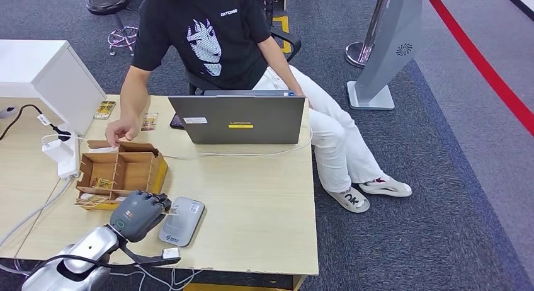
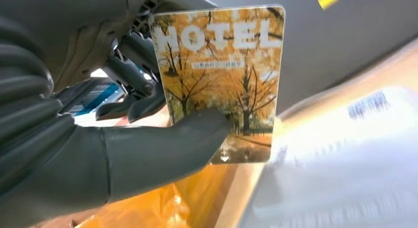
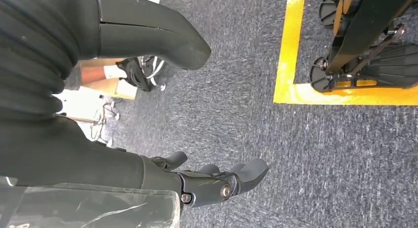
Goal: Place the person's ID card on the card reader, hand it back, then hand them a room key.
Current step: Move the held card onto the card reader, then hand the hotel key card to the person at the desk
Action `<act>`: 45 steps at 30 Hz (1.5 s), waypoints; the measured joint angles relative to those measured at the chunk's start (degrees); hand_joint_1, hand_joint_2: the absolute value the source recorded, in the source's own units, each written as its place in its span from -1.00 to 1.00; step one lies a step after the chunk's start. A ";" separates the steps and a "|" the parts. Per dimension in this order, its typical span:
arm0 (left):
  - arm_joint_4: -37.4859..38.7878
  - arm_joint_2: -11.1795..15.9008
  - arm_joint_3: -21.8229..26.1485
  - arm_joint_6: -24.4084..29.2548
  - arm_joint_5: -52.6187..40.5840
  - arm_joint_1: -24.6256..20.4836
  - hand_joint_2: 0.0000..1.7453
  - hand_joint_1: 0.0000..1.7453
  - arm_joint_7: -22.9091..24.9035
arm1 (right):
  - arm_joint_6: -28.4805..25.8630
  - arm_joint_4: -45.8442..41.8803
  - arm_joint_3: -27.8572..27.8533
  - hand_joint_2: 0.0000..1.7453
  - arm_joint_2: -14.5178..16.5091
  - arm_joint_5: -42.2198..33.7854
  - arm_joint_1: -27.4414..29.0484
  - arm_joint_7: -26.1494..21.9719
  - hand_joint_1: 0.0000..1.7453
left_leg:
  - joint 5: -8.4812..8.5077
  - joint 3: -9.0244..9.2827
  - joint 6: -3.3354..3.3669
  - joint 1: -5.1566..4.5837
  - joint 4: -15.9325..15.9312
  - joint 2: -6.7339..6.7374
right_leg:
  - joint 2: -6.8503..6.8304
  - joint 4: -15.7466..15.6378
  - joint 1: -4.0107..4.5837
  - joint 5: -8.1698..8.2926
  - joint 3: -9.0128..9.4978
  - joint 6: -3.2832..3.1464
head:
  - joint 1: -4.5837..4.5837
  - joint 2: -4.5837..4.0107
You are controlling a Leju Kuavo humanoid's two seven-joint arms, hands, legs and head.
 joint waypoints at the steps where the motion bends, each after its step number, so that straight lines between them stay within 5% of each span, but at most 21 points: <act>1: 0.01 -0.03 0.01 2.13 0.37 0.05 1.00 1.00 0.05 | -0.05 0.00 -0.02 1.00 0.00 0.11 0.00 0.00 -1.00 | 0.00 0.00 0.00 0.00 0.00 -0.01 | 0.00 0.00 0.00 0.00 0.00 0.00 | 0.01 0.00; 6: -1.35 -0.18 1.28 7.71 2.21 0.36 1.00 1.00 0.32 | -0.19 0.00 -0.19 1.00 0.02 0.77 0.02 0.01 -1.00 | 0.00 0.00 0.00 0.00 0.00 -0.01 | 0.00 0.01 0.00 0.00 -0.01 0.00 | 0.01 0.02; 15: -4.81 -1.40 11.17 8.50 7.28 0.18 1.00 1.00 -1.48 | -0.60 0.00 -1.07 1.00 0.30 2.03 0.03 0.02 -1.00 | 0.01 0.01 0.00 0.01 0.00 0.01 | 0.01 0.01 0.00 0.00 -0.01 -0.01 | 0.01 0.00; 26: -9.08 -6.65 20.96 13.60 10.62 2.09 1.00 1.00 -7.74 | -0.78 0.00 -1.68 1.00 0.58 3.27 0.01 0.02 -1.00 | 0.01 -0.02 0.01 -0.02 0.00 -0.01 | -0.01 0.00 0.00 0.00 0.00 0.00 | 0.02 0.00; 45: -15.99 -11.96 24.55 13.69 9.17 4.69 1.00 1.00 -13.40 | -0.76 0.00 -3.03 1.00 0.87 4.55 -0.01 0.07 -1.00 | 0.01 -0.02 0.01 -0.01 0.00 -0.02 | -0.01 0.00 0.00 0.00 0.00 0.00 | 0.01 0.01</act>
